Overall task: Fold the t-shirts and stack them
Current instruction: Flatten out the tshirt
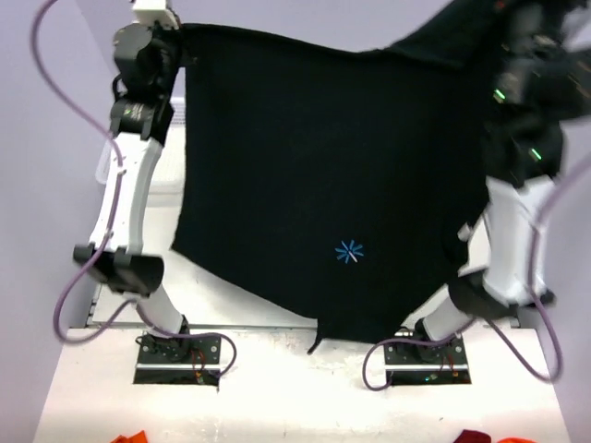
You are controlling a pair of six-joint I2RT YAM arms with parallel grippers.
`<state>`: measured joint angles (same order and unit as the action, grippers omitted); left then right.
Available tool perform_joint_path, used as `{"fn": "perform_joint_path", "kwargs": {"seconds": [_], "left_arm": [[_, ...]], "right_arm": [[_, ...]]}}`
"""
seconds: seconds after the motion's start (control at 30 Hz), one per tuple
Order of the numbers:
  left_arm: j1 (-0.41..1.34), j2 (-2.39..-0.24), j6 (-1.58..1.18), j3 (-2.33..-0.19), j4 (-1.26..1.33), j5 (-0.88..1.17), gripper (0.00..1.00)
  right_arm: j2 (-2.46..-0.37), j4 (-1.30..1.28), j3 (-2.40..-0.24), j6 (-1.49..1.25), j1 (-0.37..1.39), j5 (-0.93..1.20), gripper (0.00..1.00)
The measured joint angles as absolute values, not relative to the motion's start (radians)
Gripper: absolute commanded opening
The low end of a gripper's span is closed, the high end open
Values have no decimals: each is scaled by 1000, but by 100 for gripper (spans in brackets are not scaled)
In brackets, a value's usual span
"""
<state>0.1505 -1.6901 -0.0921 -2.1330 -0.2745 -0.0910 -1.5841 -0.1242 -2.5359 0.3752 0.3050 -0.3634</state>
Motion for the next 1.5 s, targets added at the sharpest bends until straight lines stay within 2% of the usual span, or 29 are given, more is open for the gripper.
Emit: {"fn": "perform_joint_path", "kwargs": {"seconds": [0.17,0.27,0.5,0.67,0.8,0.93,1.1,1.2,1.3,1.4,1.5], "left_arm": [[76,-1992,-89,-2322,-213,-36,0],[22,-2102,-95,-2405,-162,0,0],[-67,-2086,-149,-2436,-23,102,0],[-120,-1969,-202,-2390,68,175,0],[-135,-1832,-228,-2233,162,213,0],[-127,-1746,-253,-2004,253,253,0],[-114,-1735,-331,-1603,241,260,0],[-110,-1724,-392,-1340,158,241,0],[-107,-1637,-457,-1104,30,228,0],[-99,-1433,-508,-1001,-130,210,0],[-95,-1205,-537,-999,-192,204,0]], "right_arm": [[-1855,-75,-2583,292,175,-234,0],[-1934,-75,-2585,236,120,-164,0],[-1895,-23,-2608,110,52,-42,0],[-1781,45,-2583,54,37,20,0],[-1656,128,-2431,17,30,57,0],[-1566,179,-2179,-33,27,87,0],[-1468,192,-1673,-88,49,81,0],[-1417,97,-1375,-141,76,57,0],[-1276,-53,-1121,-207,114,-3,0],[-1048,-187,-1016,-274,139,-50,0],[-823,-282,-1022,-334,139,-114,0]]}}
